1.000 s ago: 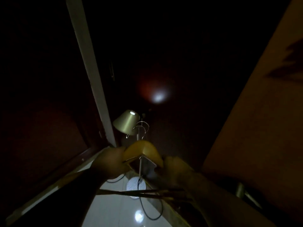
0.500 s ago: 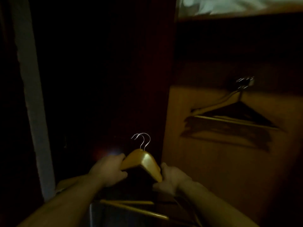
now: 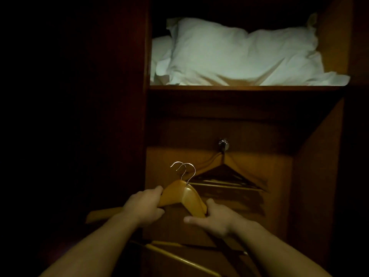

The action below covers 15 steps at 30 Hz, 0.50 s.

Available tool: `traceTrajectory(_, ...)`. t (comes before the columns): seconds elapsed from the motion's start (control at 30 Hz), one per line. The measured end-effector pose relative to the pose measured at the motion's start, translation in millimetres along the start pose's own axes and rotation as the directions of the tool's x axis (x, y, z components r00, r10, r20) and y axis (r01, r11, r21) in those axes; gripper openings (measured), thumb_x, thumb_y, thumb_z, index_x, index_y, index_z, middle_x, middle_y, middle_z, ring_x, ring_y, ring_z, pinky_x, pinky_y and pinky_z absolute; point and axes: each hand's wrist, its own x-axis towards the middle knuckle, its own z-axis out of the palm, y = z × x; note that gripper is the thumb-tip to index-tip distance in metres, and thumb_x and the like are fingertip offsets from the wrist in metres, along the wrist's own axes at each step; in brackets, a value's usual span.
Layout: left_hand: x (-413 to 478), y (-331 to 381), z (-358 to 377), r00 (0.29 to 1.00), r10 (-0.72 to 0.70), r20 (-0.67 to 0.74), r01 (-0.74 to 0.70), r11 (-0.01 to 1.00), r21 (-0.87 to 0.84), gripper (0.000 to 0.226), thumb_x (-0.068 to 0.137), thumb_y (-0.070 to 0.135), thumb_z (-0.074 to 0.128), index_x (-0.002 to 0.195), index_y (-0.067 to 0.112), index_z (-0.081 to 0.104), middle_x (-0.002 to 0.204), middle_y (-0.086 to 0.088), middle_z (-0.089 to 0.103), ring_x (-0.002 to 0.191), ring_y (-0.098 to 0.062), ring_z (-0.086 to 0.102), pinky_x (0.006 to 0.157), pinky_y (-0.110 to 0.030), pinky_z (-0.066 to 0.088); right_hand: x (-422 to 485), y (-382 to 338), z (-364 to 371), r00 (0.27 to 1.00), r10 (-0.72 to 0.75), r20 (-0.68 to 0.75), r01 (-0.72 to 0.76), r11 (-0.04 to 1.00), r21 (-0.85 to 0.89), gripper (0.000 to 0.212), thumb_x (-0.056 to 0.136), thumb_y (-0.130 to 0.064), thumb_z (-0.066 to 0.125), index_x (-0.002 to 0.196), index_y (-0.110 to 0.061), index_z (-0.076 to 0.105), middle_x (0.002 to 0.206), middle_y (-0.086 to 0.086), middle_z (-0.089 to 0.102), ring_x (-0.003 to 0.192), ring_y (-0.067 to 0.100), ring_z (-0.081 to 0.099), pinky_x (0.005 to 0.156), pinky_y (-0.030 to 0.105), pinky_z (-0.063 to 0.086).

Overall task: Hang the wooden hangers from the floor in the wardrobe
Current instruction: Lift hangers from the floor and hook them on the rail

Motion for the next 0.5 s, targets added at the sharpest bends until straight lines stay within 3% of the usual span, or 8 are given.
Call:
traceTrajectory(0.1,26,37,-5,0.998,0.051,-0.026,-0.051,0.999,0.004,0.044,0.089,0.035,0.064,0.127,0.031,0.041,0.097,0.010,0.053,0.085,-0.013,0.059,0.075,-0.029,0.050,-1,26,-37,0.998,0.013,-0.059,-0.010,0.998,0.055,0.114,0.069,-0.094,0.036,0.155,-0.022,0.020,0.151,0.008,0.042,0.132,0.029,0.047,0.107,0.044,0.043)
traceTrajectory(0.23,60,83,-7,0.995,0.089,-0.054,-0.090,0.996,-0.024,0.050,0.088,0.037,0.063,0.132,0.032,0.039,0.098,0.008,0.056,0.089,-0.016,0.061,0.081,-0.034,0.053,0,61,-88,0.983,-0.068,-0.171,0.077,0.996,0.049,0.089,0.086,-0.079,0.012,0.150,-0.024,0.037,0.147,0.007,0.048,0.134,0.026,0.046,0.111,0.042,0.036)
traceTrajectory(0.43,98,133,6,0.991,0.110,-0.070,-0.114,0.992,-0.057,0.053,0.092,0.034,0.061,0.139,0.032,0.037,0.110,0.007,0.059,0.092,-0.014,0.060,0.083,-0.031,0.051,20,114,-131,0.981,-0.092,-0.168,0.110,0.989,0.098,0.052,0.103,-0.055,0.022,0.132,-0.026,0.055,0.126,0.001,0.059,0.118,0.018,0.054,0.108,0.041,0.040)
traceTrajectory(0.5,108,144,14,0.992,0.110,-0.059,-0.113,0.992,-0.061,0.055,0.092,0.035,0.060,0.141,0.032,0.035,0.117,0.005,0.060,0.099,-0.016,0.061,0.087,-0.032,0.051,29,129,-137,0.978,-0.094,-0.184,0.110,0.991,0.080,0.049,0.104,-0.052,0.025,0.128,-0.024,0.057,0.124,0.001,0.059,0.115,0.017,0.055,0.105,0.038,0.041)
